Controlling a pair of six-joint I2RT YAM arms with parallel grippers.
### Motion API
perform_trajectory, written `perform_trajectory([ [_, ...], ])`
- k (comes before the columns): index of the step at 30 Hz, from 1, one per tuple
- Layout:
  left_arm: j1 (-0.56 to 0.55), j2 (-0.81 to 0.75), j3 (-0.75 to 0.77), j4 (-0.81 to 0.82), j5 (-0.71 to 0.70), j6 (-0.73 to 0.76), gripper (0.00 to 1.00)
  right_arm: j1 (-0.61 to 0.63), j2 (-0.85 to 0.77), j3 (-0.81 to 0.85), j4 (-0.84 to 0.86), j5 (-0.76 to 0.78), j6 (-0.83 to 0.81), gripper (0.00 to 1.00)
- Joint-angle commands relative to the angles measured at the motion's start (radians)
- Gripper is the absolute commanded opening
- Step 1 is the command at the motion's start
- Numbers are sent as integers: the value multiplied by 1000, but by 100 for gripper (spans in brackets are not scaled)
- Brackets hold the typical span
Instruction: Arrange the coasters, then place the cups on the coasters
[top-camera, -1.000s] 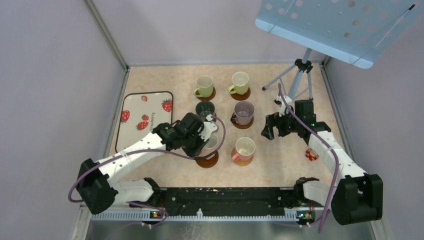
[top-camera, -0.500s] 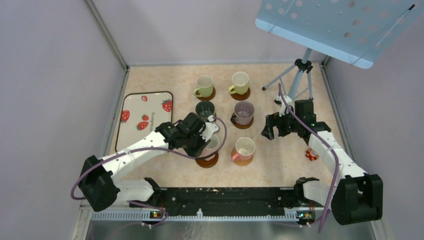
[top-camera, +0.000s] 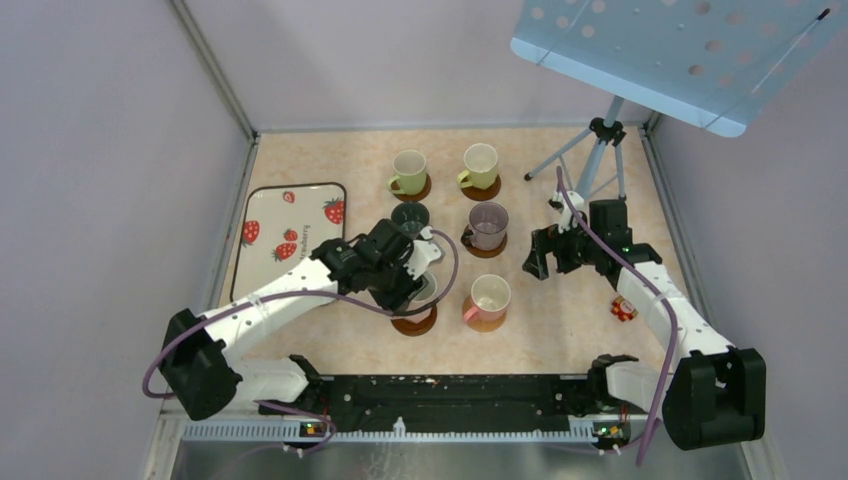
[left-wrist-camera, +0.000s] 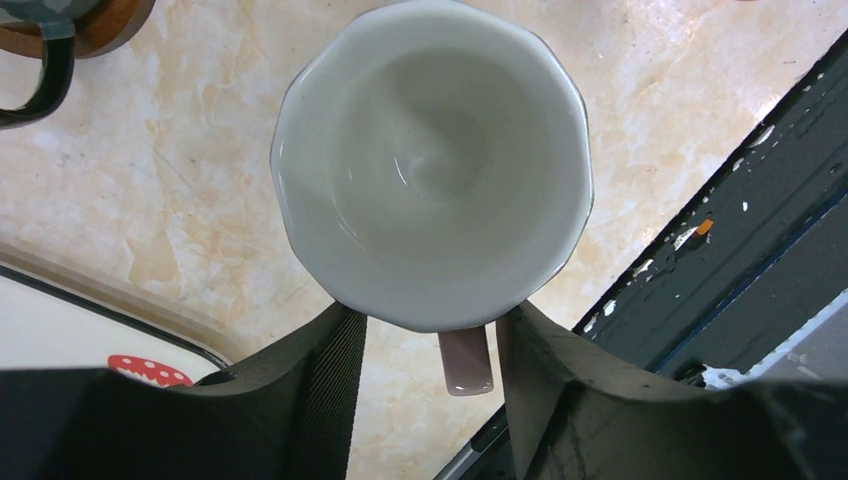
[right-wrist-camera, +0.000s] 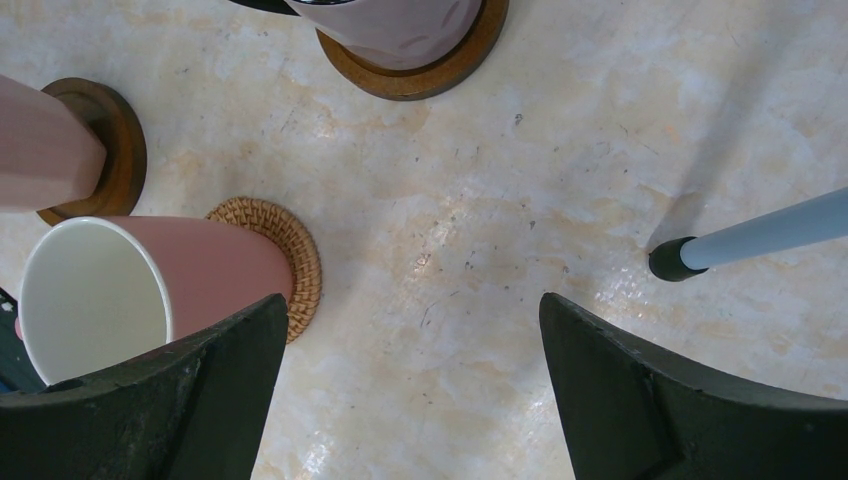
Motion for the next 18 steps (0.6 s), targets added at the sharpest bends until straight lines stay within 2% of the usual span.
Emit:
perform_trajectory([
  [1, -5, 6, 59, -26, 14, 32, 57, -8, 4, 53, 26, 4, -5, 95],
  [11, -4, 29, 105, -80, 32, 63, 61, -9, 4, 54, 25, 4, -8, 95],
  [14, -4, 35, 128, -117, 36, 97, 69, -8, 4, 54, 21, 2, -10, 95],
  [18, -5, 31, 121, -157, 12, 157, 72, -8, 3, 53, 21, -4, -14, 95],
])
